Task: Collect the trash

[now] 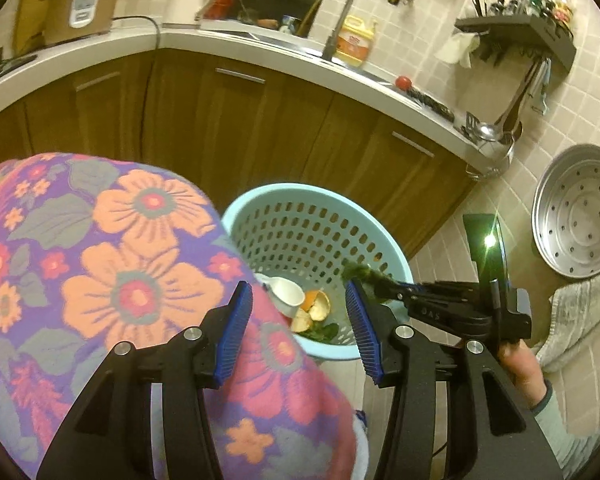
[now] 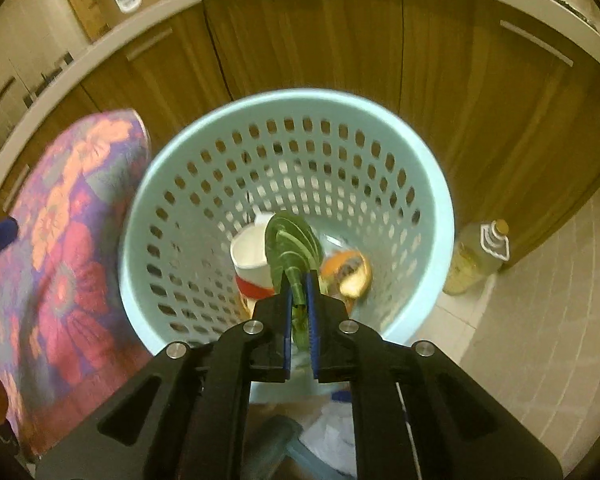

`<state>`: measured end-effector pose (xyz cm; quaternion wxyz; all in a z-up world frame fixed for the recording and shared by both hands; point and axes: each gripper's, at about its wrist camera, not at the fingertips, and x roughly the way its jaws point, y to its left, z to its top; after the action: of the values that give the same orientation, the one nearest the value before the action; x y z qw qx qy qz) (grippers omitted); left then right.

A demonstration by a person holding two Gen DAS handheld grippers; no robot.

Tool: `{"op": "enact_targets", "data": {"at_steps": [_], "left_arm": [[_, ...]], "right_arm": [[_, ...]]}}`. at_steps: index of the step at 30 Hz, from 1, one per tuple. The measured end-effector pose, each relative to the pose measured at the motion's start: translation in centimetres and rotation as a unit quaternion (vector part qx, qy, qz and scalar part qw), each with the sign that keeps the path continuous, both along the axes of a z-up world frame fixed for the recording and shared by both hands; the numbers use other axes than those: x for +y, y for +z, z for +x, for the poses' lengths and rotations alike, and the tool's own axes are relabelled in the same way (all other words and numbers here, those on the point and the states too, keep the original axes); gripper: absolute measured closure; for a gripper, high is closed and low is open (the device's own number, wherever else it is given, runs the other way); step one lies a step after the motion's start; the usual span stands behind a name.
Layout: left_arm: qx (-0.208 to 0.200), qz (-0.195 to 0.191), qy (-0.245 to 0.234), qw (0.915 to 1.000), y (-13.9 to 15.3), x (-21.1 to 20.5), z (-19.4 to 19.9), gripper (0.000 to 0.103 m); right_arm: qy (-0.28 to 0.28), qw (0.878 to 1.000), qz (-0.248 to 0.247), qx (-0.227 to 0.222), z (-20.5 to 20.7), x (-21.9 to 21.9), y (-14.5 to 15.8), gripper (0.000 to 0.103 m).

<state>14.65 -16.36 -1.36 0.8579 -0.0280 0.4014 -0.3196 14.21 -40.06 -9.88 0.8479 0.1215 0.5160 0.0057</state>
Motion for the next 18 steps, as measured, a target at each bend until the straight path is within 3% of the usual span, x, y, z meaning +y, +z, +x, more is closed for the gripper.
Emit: {"op": "enact_targets", "data": {"at_steps": [5, 8, 10, 14, 18], "left_arm": [[0.002, -0.011, 0.013, 0.9999, 0.0, 1.8, -0.1, 0.056], [-0.002, -0.012, 0.017, 0.9998, 0.2, 2.6, -0.3, 0.056], [-0.002, -0.012, 0.021, 0.9997, 0.2, 3.2, -0.4, 0.056], [-0.005, -0.014, 0.030, 0.9994, 0.2, 4.2, -0.4, 0.056], [-0.021, -0.013, 0.051, 0.9984, -0.1, 5.3, -0.4, 0.053]], "right_arm": [[0.020, 1.000, -0.006, 0.007, -0.7, 1.4, 0.5, 0.094], [0.025, 1.000, -0.005, 0.013, -0.9, 1.9, 0.7, 0.085], [0.026, 0.999, -0.011, 0.024, -0.9, 2.2, 0.8, 0.071], [0.028, 1.000, -0.008, -0.008, -1.6, 2.4, 2.2, 0.069], [0.023, 0.997, -0.004, -0.074, -2.8, 3.4, 4.5, 0.067]]}}
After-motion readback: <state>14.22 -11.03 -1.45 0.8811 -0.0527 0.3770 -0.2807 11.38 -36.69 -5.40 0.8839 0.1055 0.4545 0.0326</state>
